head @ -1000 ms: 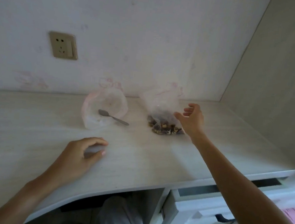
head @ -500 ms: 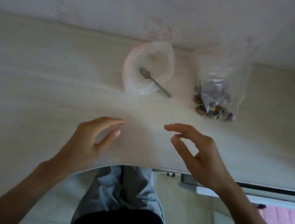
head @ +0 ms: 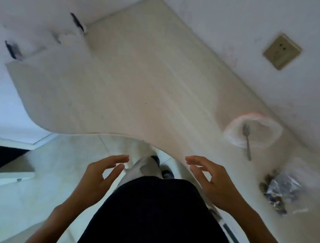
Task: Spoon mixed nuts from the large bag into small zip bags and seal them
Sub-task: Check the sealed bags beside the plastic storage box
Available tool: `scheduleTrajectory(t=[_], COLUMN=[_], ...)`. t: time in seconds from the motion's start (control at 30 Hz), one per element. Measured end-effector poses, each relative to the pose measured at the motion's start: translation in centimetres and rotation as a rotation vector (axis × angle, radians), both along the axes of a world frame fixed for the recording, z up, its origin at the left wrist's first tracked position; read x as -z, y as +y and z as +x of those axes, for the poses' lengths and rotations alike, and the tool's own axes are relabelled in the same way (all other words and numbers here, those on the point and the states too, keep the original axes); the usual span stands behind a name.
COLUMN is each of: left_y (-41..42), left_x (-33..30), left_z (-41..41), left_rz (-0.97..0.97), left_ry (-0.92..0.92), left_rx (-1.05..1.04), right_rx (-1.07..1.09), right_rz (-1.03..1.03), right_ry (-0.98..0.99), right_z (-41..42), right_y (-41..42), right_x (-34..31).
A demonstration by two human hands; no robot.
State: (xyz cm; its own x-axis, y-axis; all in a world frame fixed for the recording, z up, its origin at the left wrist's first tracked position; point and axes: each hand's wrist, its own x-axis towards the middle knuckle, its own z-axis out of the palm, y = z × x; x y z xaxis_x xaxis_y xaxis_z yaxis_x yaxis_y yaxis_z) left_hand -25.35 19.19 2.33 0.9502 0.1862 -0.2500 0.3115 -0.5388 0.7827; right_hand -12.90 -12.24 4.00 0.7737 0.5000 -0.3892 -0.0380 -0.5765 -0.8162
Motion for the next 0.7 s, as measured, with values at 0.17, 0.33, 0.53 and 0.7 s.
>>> scheduleTrajectory(t=[0.17, 0.33, 0.53, 0.7], left_y=[-0.9, -1.7, -0.8, 3.3], left_x=[0.1, 0.5, 1.3, 1.2], left_z=[-5.7, -9.5, -11.0, -10.6], left_rz=[-0.014, -0.027, -0.064, -0.094], left_ry=[-0.046, -0.092, -0.184, -0.199], left_rx=[-0.334, -0.642, -0.821, -0.878], right_rx=[-0.362, -0.563, -0.67, -0.632], right_rz=[0.066, 0.162, 0.187, 0.193], right_ry=[-0.129, -0.187, -0.15, -0.124], right_z=[5.8, 7.1, 5.9, 5.4], right_y=[5.2, 11.7, 15.7, 19.3], right_x=[-1.5, -2.1, -2.0, -1.6])
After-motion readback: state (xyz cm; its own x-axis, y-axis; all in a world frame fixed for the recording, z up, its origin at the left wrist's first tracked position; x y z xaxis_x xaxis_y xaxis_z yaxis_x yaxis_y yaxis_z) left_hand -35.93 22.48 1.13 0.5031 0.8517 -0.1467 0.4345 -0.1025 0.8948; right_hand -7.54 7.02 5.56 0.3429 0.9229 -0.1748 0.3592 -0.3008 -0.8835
